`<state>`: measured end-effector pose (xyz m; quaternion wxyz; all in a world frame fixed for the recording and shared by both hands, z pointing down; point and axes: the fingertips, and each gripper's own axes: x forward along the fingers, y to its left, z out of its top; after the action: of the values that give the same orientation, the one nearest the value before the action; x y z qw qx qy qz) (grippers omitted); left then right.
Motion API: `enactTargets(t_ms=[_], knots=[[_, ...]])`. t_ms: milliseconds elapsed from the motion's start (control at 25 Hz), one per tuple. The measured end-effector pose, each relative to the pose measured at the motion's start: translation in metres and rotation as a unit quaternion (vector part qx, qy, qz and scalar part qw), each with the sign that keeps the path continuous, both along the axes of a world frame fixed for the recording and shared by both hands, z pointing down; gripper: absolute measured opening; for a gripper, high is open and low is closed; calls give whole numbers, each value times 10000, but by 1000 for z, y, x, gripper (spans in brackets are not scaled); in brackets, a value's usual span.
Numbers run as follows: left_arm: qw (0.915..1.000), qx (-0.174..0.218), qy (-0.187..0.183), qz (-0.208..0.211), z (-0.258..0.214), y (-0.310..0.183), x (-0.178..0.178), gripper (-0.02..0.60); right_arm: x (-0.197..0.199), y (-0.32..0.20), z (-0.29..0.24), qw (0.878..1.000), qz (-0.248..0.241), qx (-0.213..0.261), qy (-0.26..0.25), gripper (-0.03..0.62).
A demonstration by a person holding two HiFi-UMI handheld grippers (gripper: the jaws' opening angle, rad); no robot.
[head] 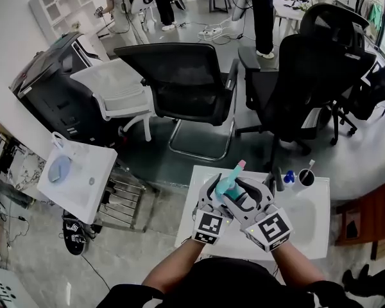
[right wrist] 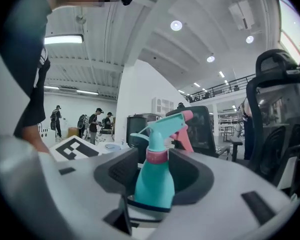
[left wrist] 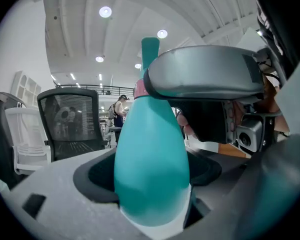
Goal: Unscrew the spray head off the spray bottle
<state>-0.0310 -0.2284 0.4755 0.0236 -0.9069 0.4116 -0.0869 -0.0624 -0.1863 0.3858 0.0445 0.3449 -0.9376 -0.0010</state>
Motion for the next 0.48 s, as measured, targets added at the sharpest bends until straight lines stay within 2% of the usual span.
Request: enactTargets(t_ms=[200,280,480], knots=[[9997,80,-202,-93,-1,0,6,411,6,-7,-8,9995,253,91,-144,186],[9997,85,-189,-97,-2,2,7,411,10,-9,-9,9992,331,169,-136,156],[9997,121,-194,-87,-5,6,10,411,12,-8,-9,9991,353,175,-132,153]])
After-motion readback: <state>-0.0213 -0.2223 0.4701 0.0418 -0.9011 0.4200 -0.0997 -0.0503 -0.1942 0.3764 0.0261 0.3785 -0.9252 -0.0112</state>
